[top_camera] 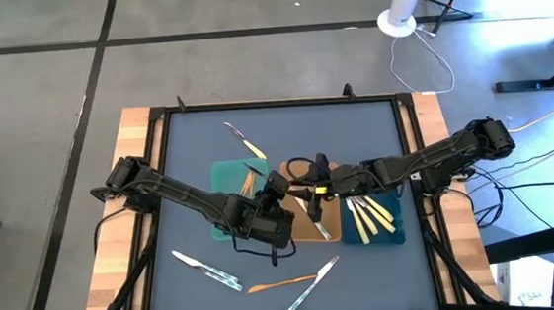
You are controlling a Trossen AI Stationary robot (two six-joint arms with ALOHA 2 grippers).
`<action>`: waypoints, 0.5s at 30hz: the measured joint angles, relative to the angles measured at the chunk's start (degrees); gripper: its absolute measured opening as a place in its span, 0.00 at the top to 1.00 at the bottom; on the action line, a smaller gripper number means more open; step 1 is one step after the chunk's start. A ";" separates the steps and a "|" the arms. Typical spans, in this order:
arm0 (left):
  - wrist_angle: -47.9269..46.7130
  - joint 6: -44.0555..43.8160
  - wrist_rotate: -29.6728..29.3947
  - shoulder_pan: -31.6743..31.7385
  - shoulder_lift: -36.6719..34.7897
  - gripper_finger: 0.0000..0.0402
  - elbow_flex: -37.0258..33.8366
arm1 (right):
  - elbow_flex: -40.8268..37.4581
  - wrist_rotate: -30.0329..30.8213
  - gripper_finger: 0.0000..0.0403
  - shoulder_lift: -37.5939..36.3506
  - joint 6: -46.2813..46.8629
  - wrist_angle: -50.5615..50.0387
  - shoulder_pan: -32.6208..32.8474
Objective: Sort silverware by color (type)
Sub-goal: Put the yellow knife into the blue bin
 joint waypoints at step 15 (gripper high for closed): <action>1.83 2.35 0.09 0.04 0.00 0.89 0.00 | 0.00 -5.60 0.69 -0.02 0.00 -0.16 0.00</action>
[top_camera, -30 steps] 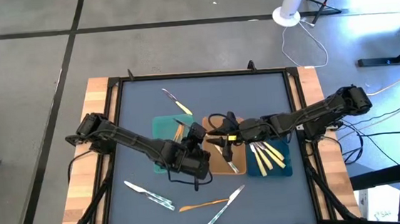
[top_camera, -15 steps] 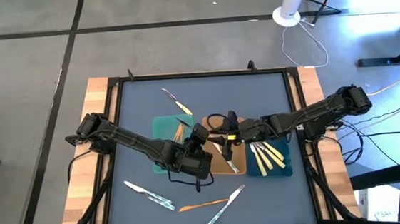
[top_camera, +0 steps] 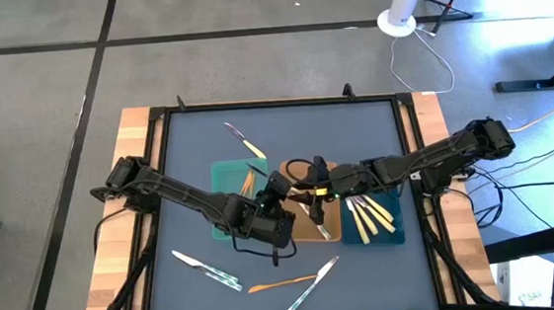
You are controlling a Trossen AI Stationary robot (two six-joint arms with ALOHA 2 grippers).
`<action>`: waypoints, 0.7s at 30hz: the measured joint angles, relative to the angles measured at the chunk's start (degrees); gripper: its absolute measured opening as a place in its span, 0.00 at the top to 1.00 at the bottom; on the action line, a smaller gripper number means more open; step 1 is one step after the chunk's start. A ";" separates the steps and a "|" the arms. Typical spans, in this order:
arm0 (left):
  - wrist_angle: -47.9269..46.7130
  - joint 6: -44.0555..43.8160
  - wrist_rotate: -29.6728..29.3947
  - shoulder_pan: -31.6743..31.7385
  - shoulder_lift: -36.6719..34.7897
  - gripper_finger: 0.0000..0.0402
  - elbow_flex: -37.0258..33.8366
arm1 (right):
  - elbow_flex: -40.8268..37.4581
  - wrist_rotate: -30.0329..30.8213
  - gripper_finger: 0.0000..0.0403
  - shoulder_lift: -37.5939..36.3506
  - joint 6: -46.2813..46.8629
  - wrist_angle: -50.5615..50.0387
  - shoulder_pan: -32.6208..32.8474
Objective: Sort silverware by color (type)
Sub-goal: Put the yellow knife into the blue bin
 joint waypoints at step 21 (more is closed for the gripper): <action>-0.19 0.39 -0.14 -0.07 0.00 0.88 0.00 | -0.07 1.09 0.96 0.00 -0.17 -0.35 -0.07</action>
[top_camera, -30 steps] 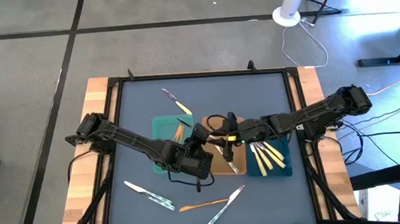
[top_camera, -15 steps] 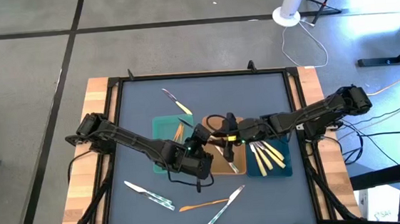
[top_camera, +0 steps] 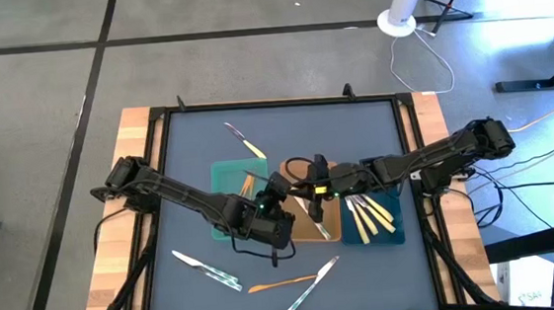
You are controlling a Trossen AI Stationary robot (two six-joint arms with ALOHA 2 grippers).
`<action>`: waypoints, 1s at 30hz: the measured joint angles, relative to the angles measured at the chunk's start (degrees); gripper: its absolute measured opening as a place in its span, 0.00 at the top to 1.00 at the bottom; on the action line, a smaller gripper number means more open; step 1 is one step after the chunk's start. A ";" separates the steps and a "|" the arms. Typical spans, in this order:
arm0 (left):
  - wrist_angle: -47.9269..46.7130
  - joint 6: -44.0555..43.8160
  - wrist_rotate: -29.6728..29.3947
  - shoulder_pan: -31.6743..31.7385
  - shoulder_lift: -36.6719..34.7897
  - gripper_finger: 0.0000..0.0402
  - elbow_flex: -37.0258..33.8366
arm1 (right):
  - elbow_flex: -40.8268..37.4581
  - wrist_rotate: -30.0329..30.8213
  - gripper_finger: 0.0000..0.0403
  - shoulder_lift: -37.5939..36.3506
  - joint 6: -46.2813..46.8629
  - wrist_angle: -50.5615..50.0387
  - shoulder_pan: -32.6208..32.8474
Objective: Sort silverware by color (type)
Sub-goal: Put the yellow knife into the blue bin
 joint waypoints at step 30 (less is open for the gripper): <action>2.05 -3.44 0.97 -0.19 -1.16 0.65 -0.02 | 0.07 3.06 0.96 -0.30 -0.04 0.26 0.07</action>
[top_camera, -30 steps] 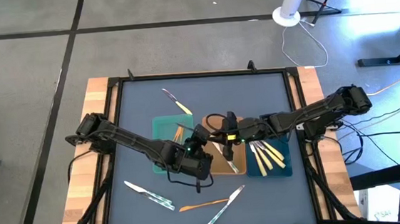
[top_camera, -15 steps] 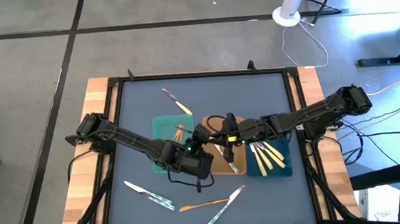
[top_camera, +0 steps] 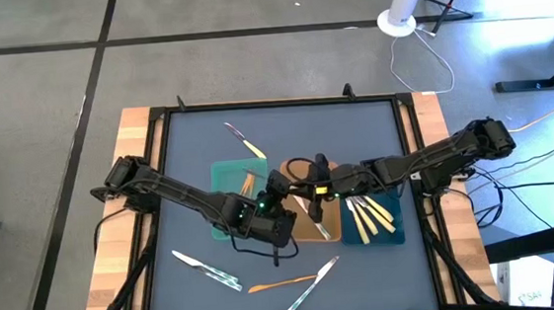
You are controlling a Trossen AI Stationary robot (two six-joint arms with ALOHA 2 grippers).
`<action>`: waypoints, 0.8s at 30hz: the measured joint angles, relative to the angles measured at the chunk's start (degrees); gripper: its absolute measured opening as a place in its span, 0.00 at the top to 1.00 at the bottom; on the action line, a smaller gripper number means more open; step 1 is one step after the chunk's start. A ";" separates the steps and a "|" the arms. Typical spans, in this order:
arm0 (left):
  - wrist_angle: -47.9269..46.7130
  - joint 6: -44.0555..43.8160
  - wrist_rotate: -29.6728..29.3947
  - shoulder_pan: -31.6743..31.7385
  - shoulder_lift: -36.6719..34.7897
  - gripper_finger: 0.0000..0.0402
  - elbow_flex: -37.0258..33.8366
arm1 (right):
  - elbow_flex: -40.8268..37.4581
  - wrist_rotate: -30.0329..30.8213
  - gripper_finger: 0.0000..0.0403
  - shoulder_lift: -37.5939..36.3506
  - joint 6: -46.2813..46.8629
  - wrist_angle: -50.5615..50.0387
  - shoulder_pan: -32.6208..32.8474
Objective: Sort silverware by color (type)
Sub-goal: Put the yellow knife into the blue bin
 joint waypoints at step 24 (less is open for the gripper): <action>-21.42 -28.84 6.54 0.52 -23.81 0.65 -1.73 | 0.00 7.64 0.96 -15.41 0.49 -12.22 -0.07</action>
